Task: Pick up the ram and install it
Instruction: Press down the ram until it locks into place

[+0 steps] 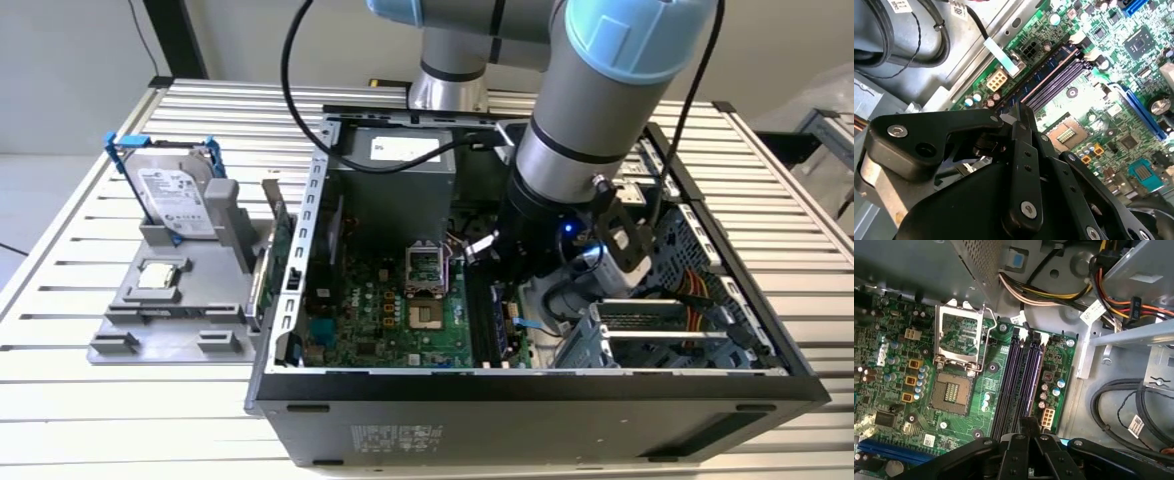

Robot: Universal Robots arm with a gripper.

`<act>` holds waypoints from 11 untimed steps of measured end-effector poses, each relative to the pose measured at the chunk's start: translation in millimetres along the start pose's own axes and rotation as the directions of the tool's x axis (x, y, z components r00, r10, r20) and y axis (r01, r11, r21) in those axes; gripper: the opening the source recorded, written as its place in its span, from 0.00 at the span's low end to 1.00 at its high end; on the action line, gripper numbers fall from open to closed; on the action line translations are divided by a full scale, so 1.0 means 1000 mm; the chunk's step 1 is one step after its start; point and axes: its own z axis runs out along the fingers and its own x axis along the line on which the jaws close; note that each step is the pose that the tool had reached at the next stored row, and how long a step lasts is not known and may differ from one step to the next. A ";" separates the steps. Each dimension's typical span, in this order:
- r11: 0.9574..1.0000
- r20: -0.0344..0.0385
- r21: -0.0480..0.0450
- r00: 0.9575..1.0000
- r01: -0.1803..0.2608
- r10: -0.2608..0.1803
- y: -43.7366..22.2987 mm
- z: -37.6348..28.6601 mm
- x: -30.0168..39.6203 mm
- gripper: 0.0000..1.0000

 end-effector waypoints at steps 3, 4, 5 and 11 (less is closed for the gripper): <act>1.000 -0.001 0.001 1.000 0.018 -0.018 0.0005 0.0000 -0.0001 0.00; 1.000 -0.001 0.001 1.000 0.024 -0.024 0.0006 0.0000 -0.0001 0.00; 1.000 -0.001 0.001 1.000 0.029 -0.029 0.0009 0.0000 -0.0001 0.00; 0.998 -0.002 0.003 0.998 0.071 -0.071 0.0026 0.0001 -0.0005 0.00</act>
